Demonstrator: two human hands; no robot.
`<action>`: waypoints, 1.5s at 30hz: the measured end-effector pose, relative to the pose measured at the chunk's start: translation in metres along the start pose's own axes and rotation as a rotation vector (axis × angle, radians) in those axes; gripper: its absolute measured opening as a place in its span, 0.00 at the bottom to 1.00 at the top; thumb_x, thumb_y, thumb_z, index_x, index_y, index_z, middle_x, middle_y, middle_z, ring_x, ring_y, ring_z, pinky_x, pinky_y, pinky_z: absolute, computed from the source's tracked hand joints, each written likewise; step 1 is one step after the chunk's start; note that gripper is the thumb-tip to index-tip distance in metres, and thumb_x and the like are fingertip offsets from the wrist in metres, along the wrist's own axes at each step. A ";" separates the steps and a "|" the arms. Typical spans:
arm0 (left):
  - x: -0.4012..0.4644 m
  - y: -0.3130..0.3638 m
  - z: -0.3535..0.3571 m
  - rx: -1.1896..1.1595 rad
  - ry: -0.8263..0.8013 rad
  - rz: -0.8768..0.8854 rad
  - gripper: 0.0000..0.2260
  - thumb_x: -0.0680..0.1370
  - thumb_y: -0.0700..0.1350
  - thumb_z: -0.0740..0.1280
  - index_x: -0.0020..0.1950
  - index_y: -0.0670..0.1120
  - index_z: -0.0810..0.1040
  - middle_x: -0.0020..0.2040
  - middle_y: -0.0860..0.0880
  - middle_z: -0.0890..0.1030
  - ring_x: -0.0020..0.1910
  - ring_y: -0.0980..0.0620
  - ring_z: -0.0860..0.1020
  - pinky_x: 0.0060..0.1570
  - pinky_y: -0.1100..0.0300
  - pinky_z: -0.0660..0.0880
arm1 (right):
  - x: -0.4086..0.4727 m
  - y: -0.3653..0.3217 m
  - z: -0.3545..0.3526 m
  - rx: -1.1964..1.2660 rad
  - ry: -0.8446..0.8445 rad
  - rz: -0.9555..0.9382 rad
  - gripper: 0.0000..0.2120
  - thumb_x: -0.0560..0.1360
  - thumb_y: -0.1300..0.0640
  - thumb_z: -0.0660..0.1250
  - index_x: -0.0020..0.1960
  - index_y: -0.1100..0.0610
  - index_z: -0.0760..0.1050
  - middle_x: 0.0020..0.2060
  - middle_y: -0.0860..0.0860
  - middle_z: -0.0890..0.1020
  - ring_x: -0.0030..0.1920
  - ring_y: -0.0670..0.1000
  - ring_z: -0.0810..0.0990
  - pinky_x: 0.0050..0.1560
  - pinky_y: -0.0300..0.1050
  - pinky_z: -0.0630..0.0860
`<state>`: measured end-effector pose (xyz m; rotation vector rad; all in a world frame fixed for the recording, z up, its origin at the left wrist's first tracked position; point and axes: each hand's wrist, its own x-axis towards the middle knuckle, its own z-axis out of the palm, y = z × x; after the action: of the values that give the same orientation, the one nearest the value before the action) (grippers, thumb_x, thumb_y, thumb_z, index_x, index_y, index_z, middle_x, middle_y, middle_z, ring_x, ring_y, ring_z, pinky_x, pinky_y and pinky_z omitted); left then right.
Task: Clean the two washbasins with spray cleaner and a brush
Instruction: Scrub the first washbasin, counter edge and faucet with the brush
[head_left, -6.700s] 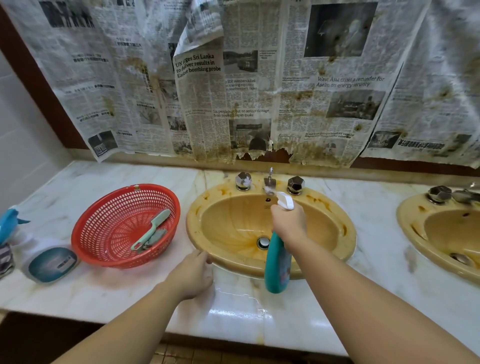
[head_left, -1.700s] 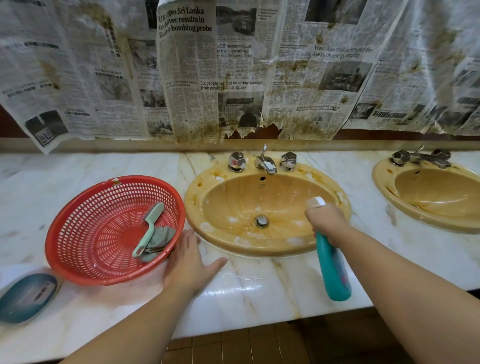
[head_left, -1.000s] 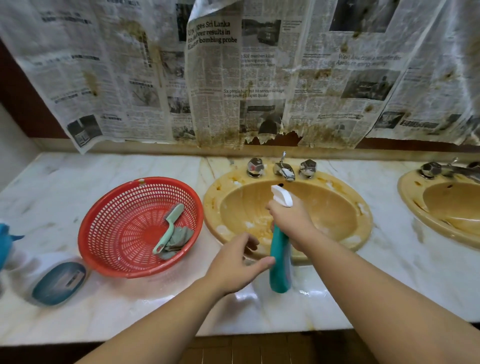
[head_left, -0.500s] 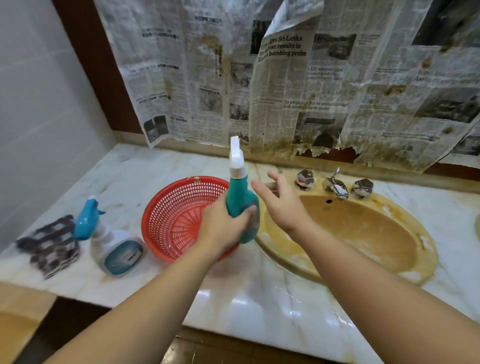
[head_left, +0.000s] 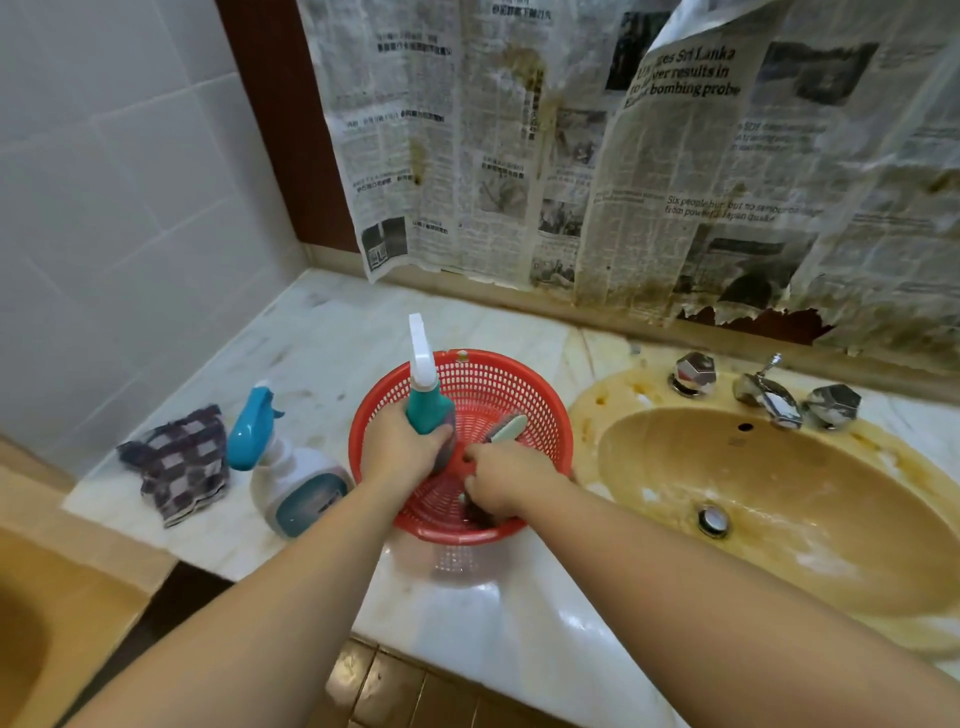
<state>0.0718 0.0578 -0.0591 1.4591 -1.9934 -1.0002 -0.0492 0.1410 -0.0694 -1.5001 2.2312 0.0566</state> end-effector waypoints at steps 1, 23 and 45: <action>0.002 -0.002 0.001 0.007 -0.006 0.005 0.19 0.72 0.48 0.78 0.61 0.50 0.80 0.46 0.56 0.79 0.47 0.50 0.79 0.47 0.58 0.71 | 0.003 -0.002 0.002 -0.043 -0.009 0.004 0.18 0.80 0.44 0.62 0.66 0.51 0.74 0.62 0.56 0.80 0.57 0.61 0.80 0.55 0.56 0.78; -0.106 0.053 0.085 0.117 0.276 0.445 0.11 0.71 0.46 0.73 0.47 0.49 0.73 0.43 0.54 0.73 0.45 0.50 0.71 0.45 0.50 0.71 | -0.056 0.093 -0.036 1.289 0.157 0.134 0.09 0.80 0.67 0.57 0.55 0.63 0.74 0.34 0.60 0.79 0.27 0.52 0.78 0.29 0.44 0.80; -0.126 0.025 0.233 0.347 0.068 0.141 0.24 0.82 0.63 0.54 0.69 0.48 0.72 0.64 0.47 0.77 0.67 0.45 0.71 0.72 0.45 0.65 | -0.039 0.397 0.062 0.459 -0.018 0.296 0.10 0.81 0.52 0.63 0.51 0.57 0.79 0.37 0.55 0.81 0.36 0.57 0.78 0.35 0.47 0.70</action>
<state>-0.0731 0.2464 -0.1790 1.4735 -2.2648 -0.5574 -0.3683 0.3544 -0.1936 -0.9205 2.2372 -0.3271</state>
